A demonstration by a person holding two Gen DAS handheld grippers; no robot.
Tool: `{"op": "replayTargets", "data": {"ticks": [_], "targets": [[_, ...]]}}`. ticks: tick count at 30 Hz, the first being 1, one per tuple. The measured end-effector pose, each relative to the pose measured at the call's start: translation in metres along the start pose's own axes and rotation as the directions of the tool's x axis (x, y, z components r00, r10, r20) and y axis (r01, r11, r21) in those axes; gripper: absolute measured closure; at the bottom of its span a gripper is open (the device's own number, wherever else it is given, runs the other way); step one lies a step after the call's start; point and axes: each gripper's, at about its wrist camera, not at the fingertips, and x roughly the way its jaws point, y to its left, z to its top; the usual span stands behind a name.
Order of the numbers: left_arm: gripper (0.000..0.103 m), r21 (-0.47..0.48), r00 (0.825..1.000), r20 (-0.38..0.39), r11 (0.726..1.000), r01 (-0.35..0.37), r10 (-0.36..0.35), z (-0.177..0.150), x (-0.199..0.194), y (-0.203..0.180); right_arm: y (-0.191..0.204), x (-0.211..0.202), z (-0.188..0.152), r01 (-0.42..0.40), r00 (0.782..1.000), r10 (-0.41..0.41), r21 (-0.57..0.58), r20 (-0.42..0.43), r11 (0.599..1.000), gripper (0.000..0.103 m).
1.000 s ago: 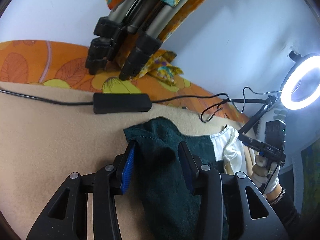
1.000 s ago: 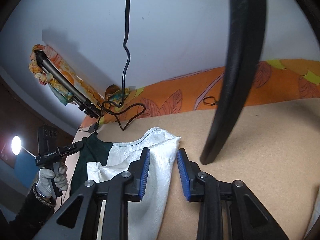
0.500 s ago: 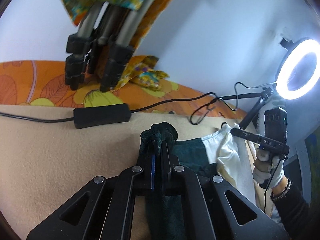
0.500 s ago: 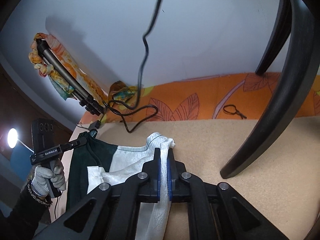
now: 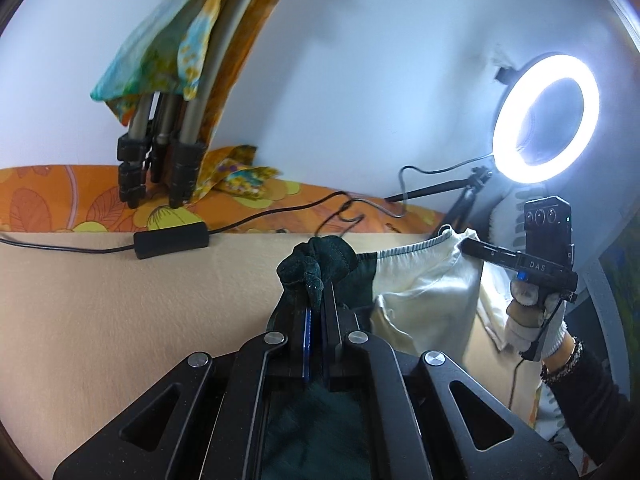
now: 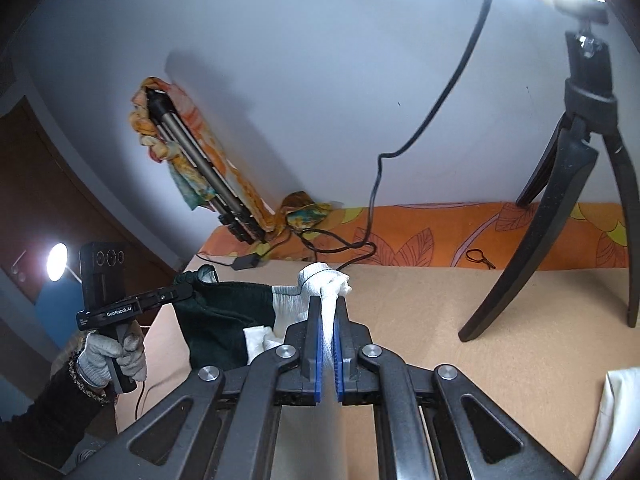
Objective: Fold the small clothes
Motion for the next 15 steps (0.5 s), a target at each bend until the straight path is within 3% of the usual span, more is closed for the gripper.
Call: {"op": "replayTargets", "data": {"ticks": [10, 15], "targets": [[0.101, 0.023, 0.997, 0.043, 0.998, 0.059, -0.060, -0.027, -0.052, -0.045, 0.057, -0.058, -0.033, -0.034, 0.999, 0.035, -0.086, 0.016, 0.996, 0.101], [0.101, 0.046, 0.997, 0.045, 0.997, 0.067, -0.069, -0.060, -0.088, -0.068, 0.089, -0.093, -0.062, -0.045, 0.998, 0.049, -0.124, 0.025, 0.991, 0.101]]}}
